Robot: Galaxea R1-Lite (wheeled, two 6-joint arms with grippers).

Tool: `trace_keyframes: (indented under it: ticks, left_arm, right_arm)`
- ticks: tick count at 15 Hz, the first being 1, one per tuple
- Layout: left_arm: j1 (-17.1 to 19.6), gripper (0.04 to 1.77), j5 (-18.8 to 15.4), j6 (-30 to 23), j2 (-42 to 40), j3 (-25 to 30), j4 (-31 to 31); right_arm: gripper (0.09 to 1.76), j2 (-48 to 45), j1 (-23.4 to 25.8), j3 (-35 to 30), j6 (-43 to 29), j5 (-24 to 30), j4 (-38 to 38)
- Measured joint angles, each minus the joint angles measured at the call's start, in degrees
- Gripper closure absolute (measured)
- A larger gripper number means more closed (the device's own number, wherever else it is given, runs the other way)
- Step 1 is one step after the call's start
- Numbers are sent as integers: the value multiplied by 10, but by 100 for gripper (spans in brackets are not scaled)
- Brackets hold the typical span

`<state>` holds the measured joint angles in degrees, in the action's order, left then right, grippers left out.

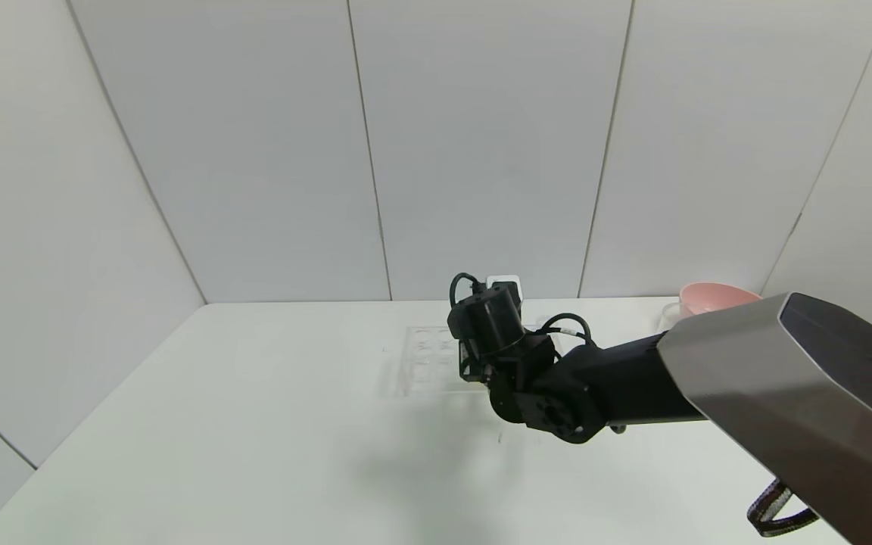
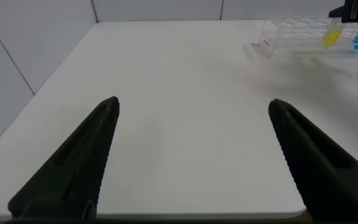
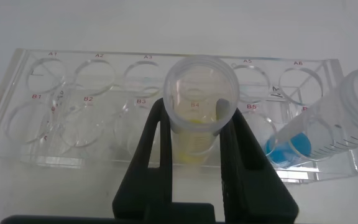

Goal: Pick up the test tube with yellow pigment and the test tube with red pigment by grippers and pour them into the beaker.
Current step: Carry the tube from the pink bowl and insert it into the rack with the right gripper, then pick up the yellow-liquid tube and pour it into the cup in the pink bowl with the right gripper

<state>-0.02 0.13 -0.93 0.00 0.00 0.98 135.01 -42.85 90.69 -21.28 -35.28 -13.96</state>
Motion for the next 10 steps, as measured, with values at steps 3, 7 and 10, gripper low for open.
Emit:
trace_keyframes:
  ticks: [3,7,10]
  left_arm:
    - [0,9,0,0,0,0,0]
    - [0,9,0,0,0,0,0]
    - [0,9,0,0,0,0,0]
  right_arm:
    - [135,-3,0,-4,0,-5,-3]
    - [135,-5,-1,-5,0,-5,-3]
    - [135,-12,0,-4,1,-7,0]
